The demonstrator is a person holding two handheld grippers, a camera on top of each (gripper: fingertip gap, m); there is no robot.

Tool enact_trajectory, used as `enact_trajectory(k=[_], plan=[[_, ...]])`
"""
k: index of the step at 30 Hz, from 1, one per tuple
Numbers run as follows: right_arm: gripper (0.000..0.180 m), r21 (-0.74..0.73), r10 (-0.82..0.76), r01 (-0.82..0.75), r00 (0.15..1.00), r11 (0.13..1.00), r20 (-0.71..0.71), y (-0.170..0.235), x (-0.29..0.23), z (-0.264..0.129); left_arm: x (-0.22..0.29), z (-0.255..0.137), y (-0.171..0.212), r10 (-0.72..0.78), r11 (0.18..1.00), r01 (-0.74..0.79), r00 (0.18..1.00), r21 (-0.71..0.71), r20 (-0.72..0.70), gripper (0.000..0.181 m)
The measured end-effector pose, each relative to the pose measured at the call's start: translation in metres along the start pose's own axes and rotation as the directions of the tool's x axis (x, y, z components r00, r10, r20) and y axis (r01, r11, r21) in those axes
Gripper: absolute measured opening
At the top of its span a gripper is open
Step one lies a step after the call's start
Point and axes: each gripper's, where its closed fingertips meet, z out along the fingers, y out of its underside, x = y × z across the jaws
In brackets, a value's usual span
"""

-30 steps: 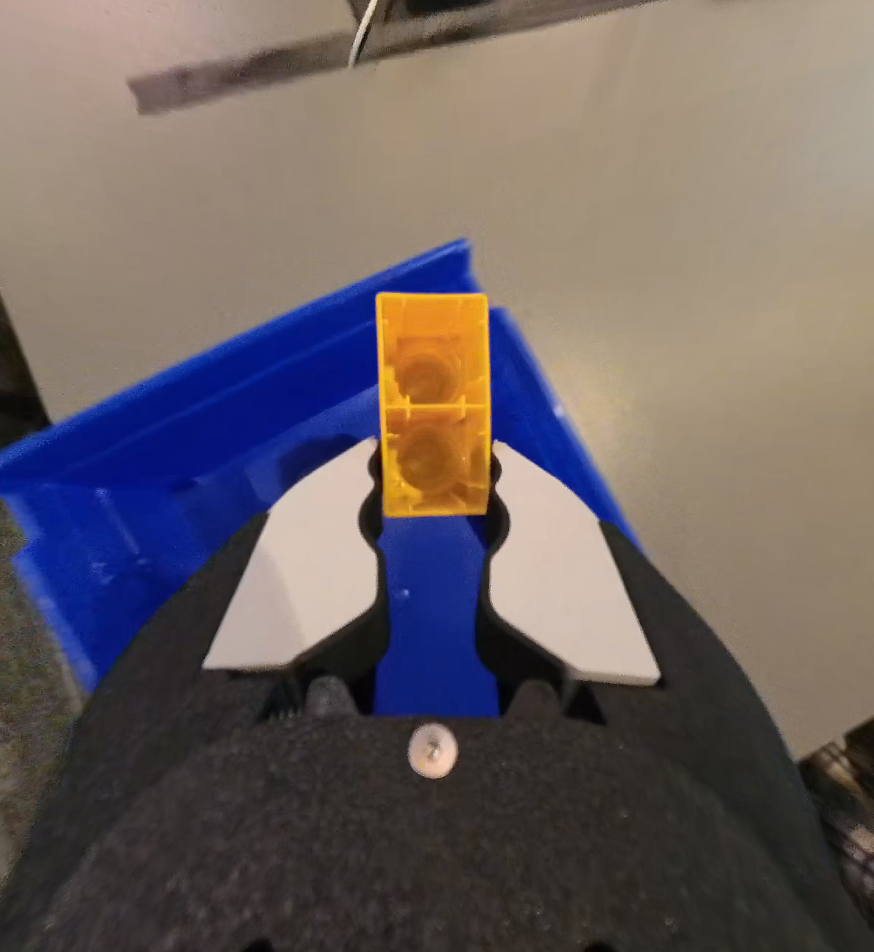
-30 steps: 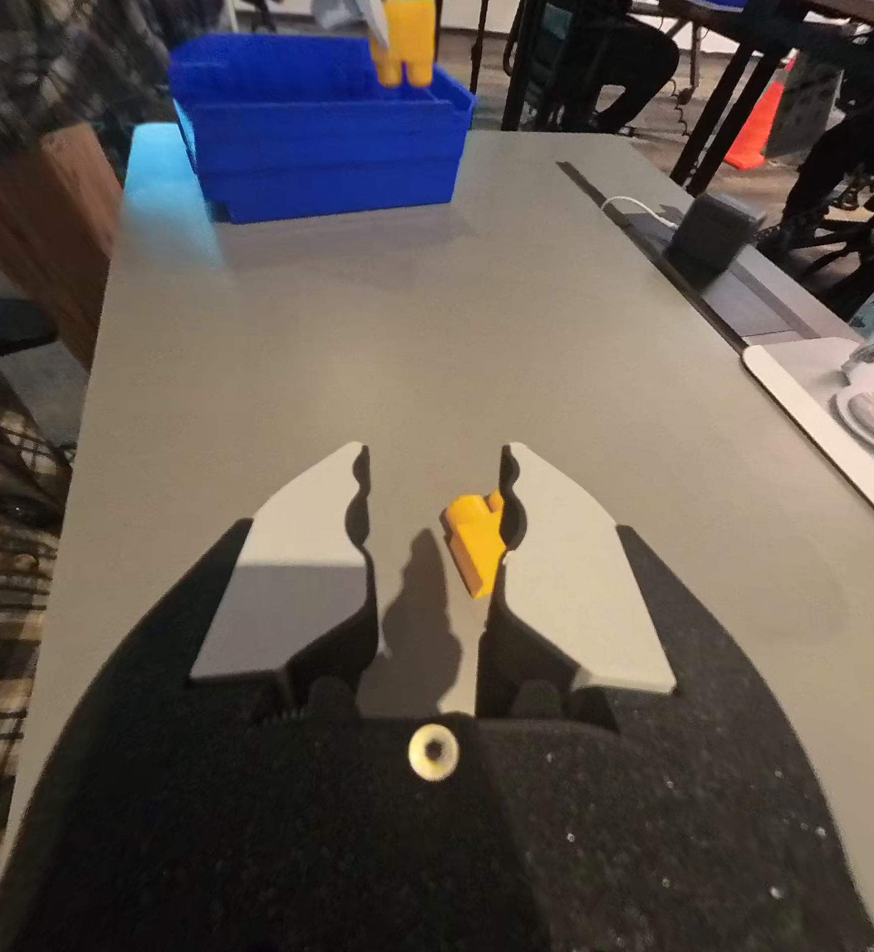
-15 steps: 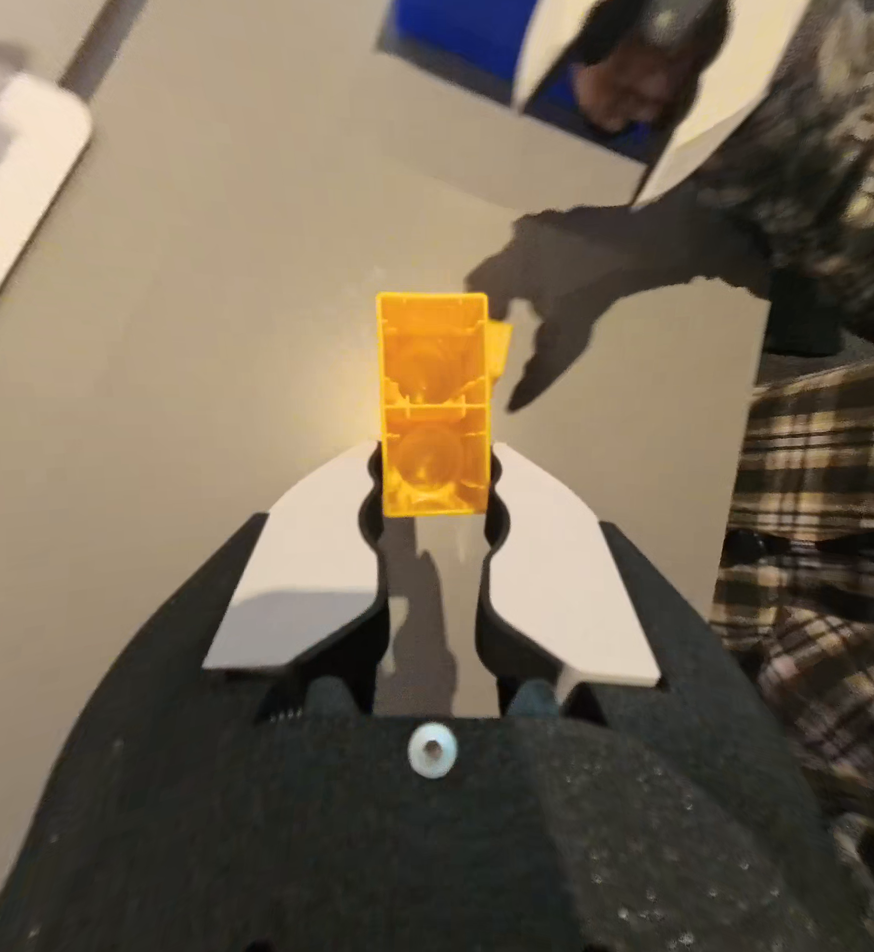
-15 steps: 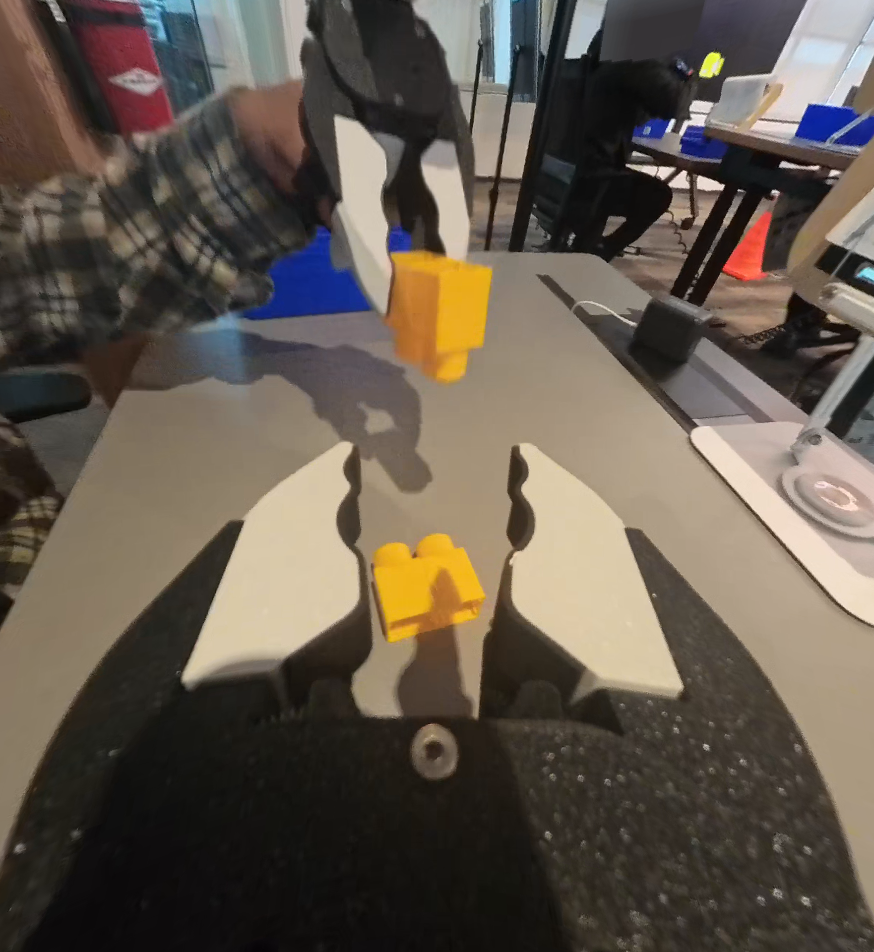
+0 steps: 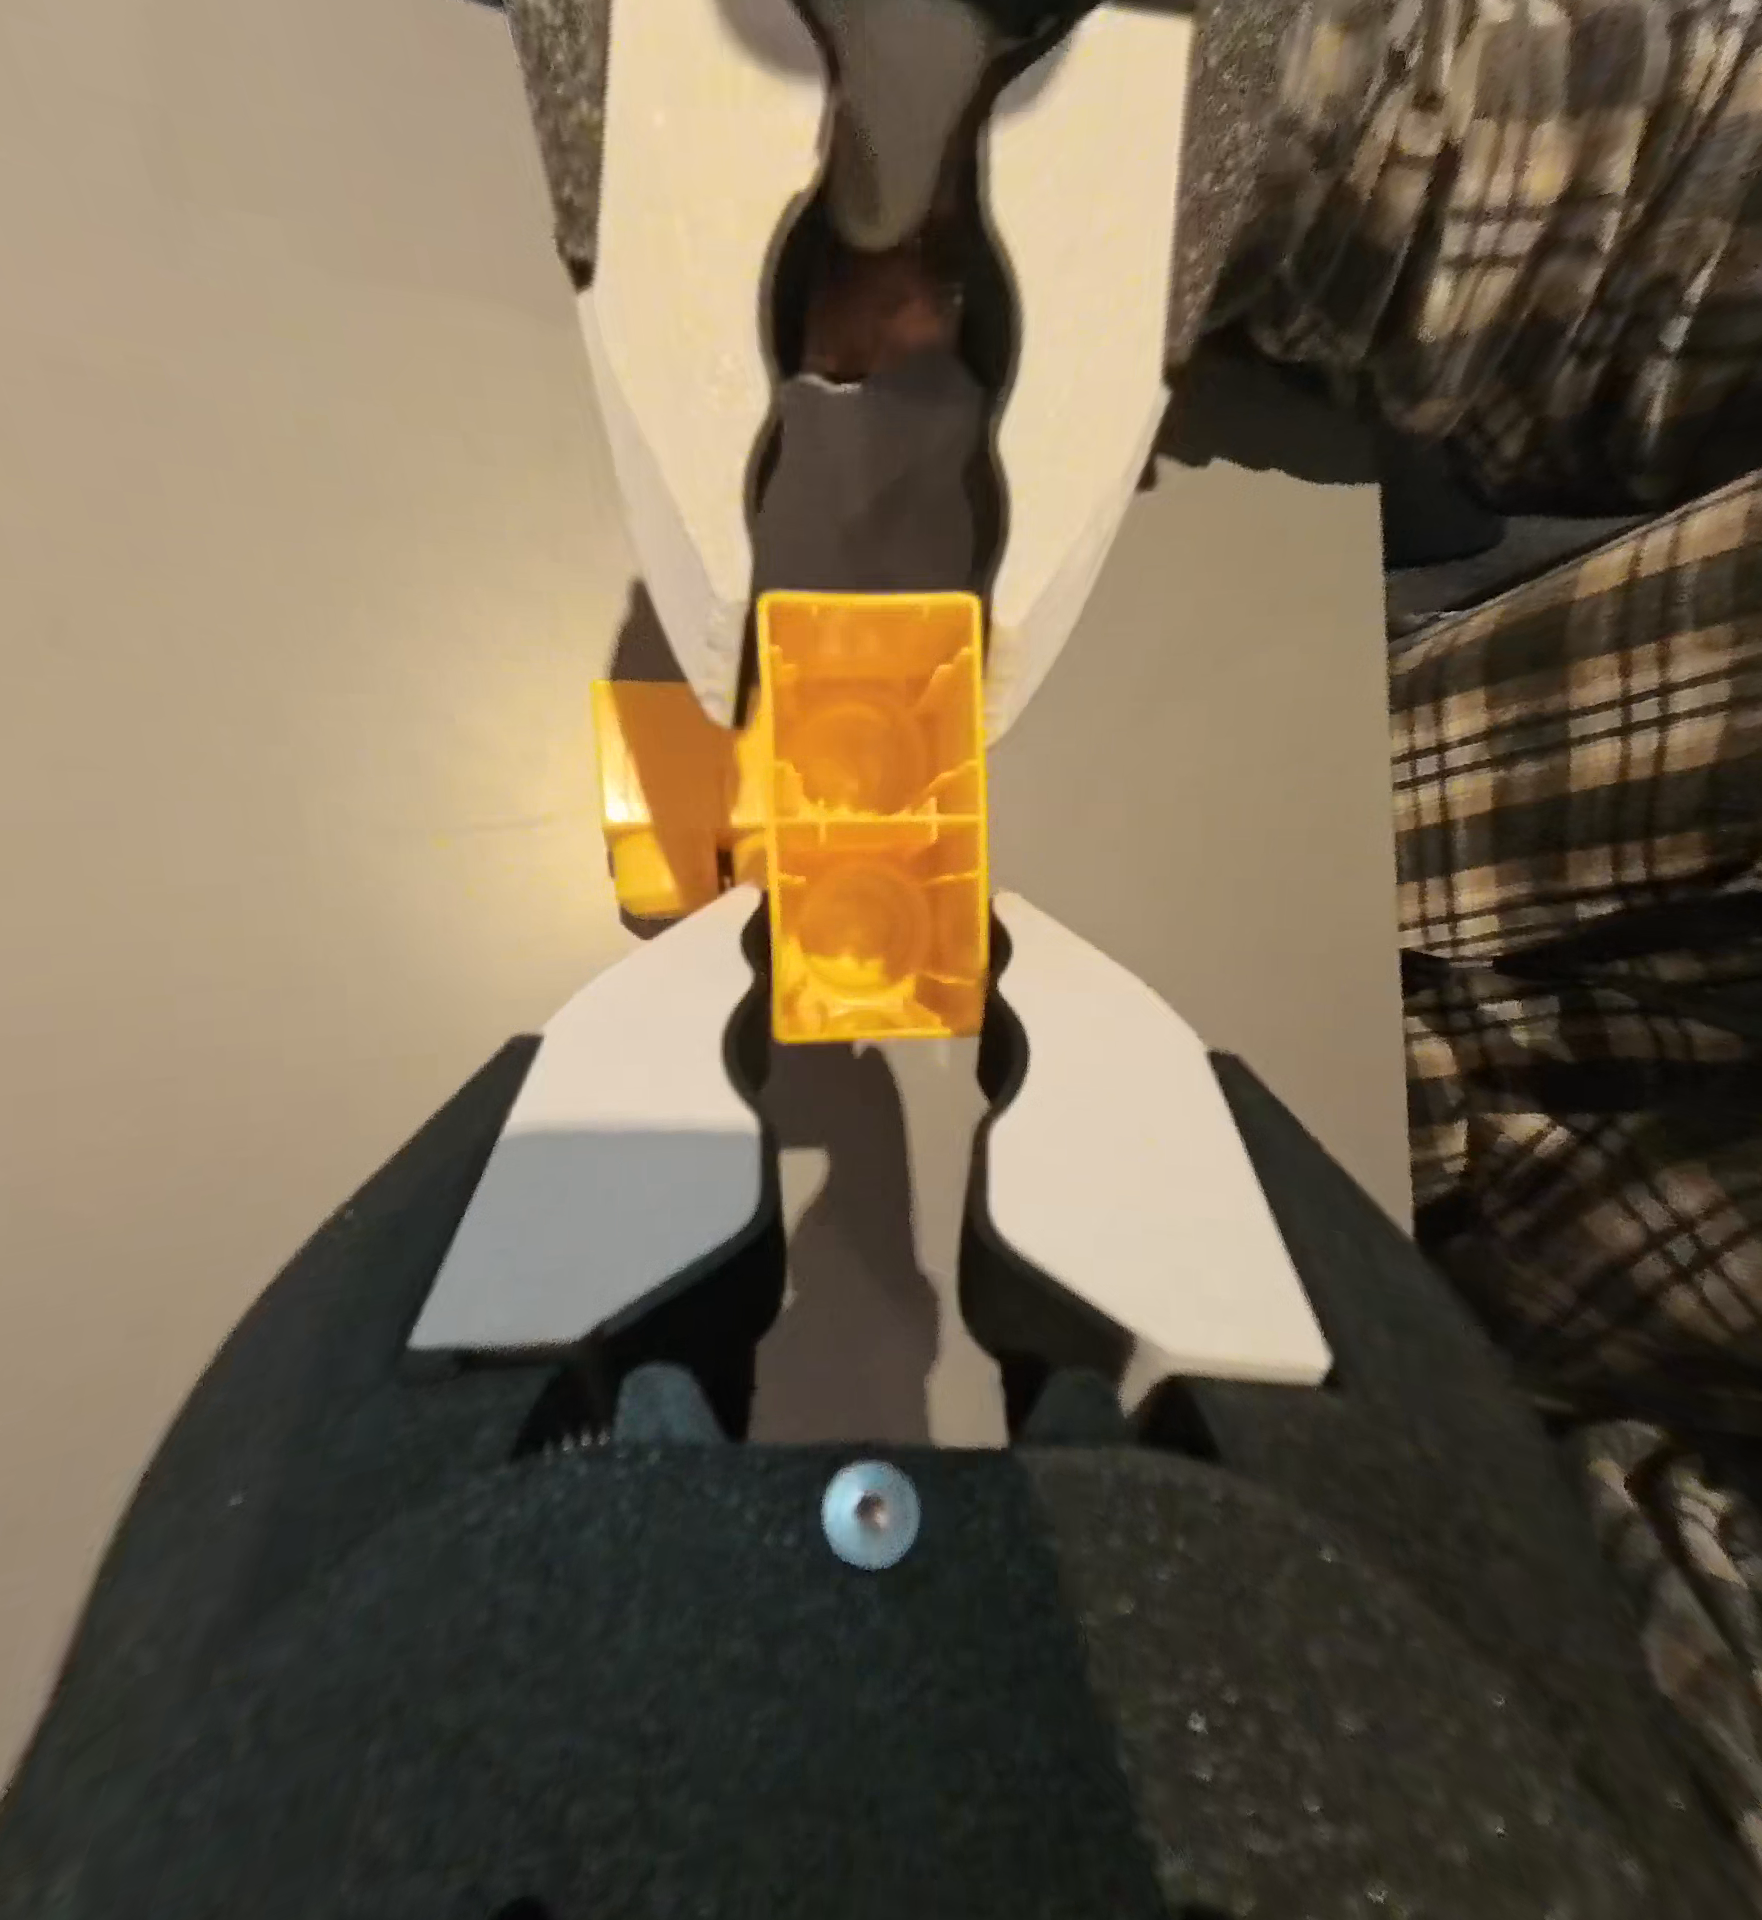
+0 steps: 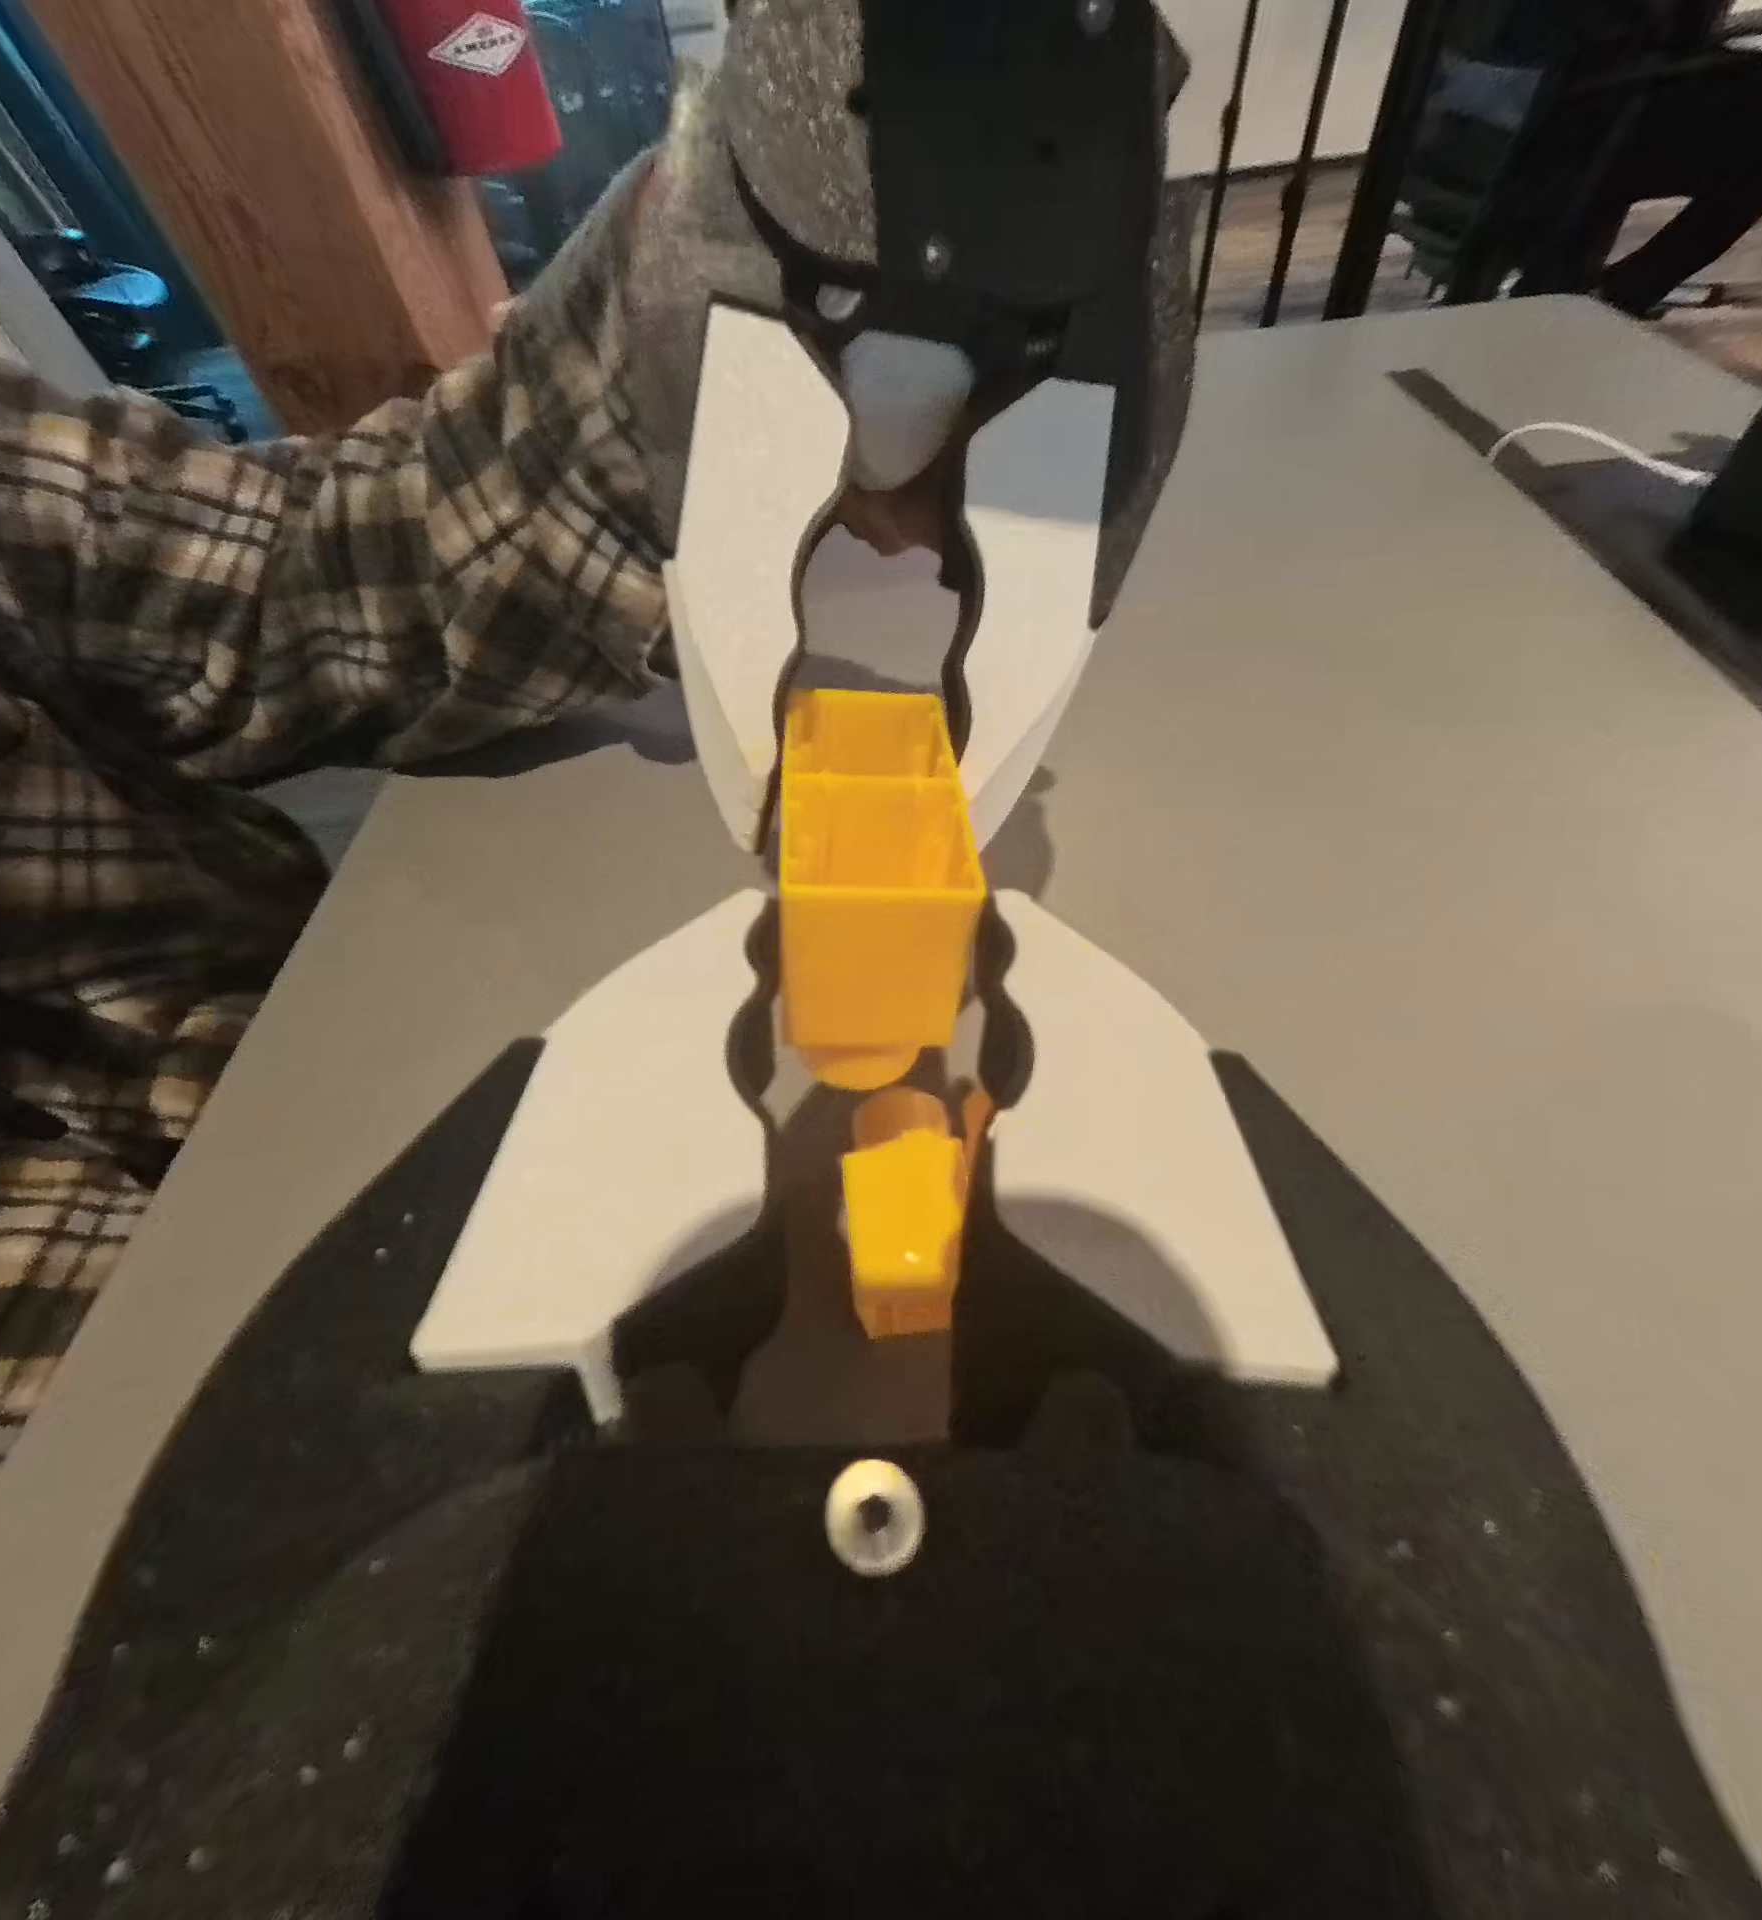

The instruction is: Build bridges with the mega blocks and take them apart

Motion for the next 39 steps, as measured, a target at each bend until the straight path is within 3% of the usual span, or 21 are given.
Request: enact_trajectory(k=[4,7,10,12,14,18,21,24,26,28,31,33,35,39], plan=[[0.035,0.078,0.067,-0.064,0.997,0.995,-0.031,-0.015,0.007,-0.002,-0.006,-0.018,-0.015,-0.014,0.99,0.012,1.0,0.14,0.017,0.037],[0.035,0.31,0.201,-0.172,0.978,0.935,-0.065,-0.042,0.022,-0.013,-0.012,-0.054,-0.042,-0.093,0.91,0.097,0.995,0.403,-0.03,0.061],[0.035,0.616,0.384,-0.316,0.923,0.721,0.024,-0.068,0.039,-0.031,-0.023,-0.096,-0.065,-0.15,0.72,0.192,0.981,0.667,-0.121,0.062],[0.034,0.778,0.425,-0.359,0.896,0.516,0.132,-0.081,0.043,-0.047,-0.029,-0.111,-0.071,-0.167,0.615,0.242,0.97,0.75,-0.176,0.061],[0.035,0.848,0.432,-0.375,0.88,0.375,0.197,-0.086,0.045,-0.055,-0.034,-0.113,-0.074,-0.186,0.566,0.256,0.966,0.783,-0.181,0.061],[0.034,0.874,0.426,-0.368,0.879,0.316,0.216,-0.094,0.04,-0.052,-0.032,-0.106,-0.087,-0.181,0.513,0.236,0.97,0.826,-0.165,0.062],[0.034,0.87,0.426,-0.375,0.877,0.32,0.222,-0.097,0.035,-0.043,-0.025,-0.095,-0.094,-0.16,0.528,0.221,0.974,0.82,-0.159,0.06],[0.034,0.848,0.437,-0.402,0.869,0.346,0.234,-0.095,0.032,-0.032,-0.018,-0.097,-0.097,-0.112,0.516,0.176,0.984,0.839,-0.137,0.037],[0.034,0.834,0.435,-0.405,0.871,0.374,0.229,-0.094,0.031,-0.029,-0.016,-0.096,-0.095,-0.106,0.549,0.154,0.988,0.821,-0.114,0.036],[0.035,0.786,0.428,-0.429,0.873,0.445,0.234,-0.091,0.028,-0.025,-0.015,-0.096,-0.092,-0.101,0.59,0.138,0.99,0.795,-0.097,0.036],[0.067,0.646,0.395,-0.385,0.908,0.659,0.138,-0.075,0.024,-0.021,-0.008,-0.094,-0.084,-0.086,0.662,0.175,0.984,0.729,-0.158,0.036],[0.074,0.522,0.353,-0.321,0.935,0.79,0.04,-0.062,0.027,-0.026,-0.002,-0.089,-0.077,-0.074,0.714,0.199,0.975,0.671,-0.211,0.037],[0.074,0.426,0.314,-0.306,0.948,0.852,0.054,-0.056,0.021,-0.029,0.001,-0.078,-0.07,-0.085,0.767,0.235,0.96,0.598,-0.269,0.036],[0.063,0.344,0.324,-0.367,0.929,0.864,0.178,-0.049,0.006,-0.021,0.0,-0.058,-0.066,-0.118,0.798,0.288,0.936,0.53,-0.332,0.036]])
